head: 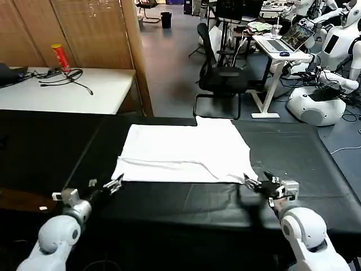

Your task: Fold and organize the clothes.

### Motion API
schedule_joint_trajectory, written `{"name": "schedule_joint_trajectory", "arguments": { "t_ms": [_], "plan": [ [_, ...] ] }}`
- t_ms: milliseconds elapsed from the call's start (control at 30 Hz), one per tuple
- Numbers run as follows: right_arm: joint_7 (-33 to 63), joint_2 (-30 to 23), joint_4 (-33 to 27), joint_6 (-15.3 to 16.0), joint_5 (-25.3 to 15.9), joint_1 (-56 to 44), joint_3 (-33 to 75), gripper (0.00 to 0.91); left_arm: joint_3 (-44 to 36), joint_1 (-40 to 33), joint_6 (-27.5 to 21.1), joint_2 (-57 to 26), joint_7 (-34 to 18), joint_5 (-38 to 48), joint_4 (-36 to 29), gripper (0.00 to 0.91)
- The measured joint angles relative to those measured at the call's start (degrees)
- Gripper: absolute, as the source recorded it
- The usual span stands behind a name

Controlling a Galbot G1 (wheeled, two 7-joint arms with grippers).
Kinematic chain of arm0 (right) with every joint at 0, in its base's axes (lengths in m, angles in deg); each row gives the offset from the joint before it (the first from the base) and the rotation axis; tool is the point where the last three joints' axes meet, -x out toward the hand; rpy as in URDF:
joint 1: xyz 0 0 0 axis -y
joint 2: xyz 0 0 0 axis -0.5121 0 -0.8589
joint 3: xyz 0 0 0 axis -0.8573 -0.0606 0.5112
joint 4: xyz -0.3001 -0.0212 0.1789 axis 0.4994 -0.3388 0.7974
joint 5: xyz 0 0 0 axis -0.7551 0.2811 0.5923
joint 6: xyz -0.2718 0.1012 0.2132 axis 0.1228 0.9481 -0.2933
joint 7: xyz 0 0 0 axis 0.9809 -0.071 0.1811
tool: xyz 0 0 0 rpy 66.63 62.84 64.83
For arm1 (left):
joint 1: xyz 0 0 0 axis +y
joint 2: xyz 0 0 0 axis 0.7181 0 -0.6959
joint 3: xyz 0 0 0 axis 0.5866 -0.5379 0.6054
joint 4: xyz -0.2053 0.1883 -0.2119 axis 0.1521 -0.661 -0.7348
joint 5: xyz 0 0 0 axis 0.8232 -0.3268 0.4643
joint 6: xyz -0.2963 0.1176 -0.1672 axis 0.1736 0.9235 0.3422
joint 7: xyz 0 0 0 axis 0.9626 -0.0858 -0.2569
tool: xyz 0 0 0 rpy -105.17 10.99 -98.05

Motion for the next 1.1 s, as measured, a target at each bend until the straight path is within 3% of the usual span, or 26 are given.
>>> {"name": "schedule_joint_trajectory", "arguments": {
  "t_ms": [33, 67, 133, 167, 333, 700, 1100],
  "plan": [
    [-0.2, -0.1, -0.3, -0.2, -0.3, -0.1, -0.1, 0.322, 0.0, 0.2, 0.0, 0.0, 0.1, -0.1, 0.0, 0.137],
    [-0.3, -0.3, -0.4, -0.3, -0.5, -0.1, -0.3, 0.195, 0.0, 0.3, 0.0, 0.0, 0.1, -0.1, 0.0, 0.127],
    [-0.3, -0.4, -0.6, -0.4, -0.8, -0.1, -0.5, 0.078, -0.1, 0.4, 0.1, 0.1, 0.2, -0.3, 0.0, 0.049],
    [-0.2, -0.5, -0.6, -0.4, -0.9, -0.1, -0.6, 0.068, -0.1, 0.4, 0.1, 0.1, 0.2, -0.3, 0.0, 0.000],
    [3.1, 0.2, 1.1, 0.4, 0.3, -1.2, -0.5, 0.020, -0.2, 0.5, 0.2, 0.1, 0.0, -0.5, 0.4, 0.000],
    [8.0, 1.1, 9.8, 7.5, 1.3, -9.7, 1.7, 0.000, 1.8, 6.1, -1.8, -3.6, -2.9, -2.9, -5.8, 0.000],
    [9.0, 0.1, 16.5, 7.8, -0.6, -18.3, 2.0, 0.010, 5.6, 16.3, -4.3, -6.8, -4.4, -5.6, -15.2, 0.000]
  ]
}}
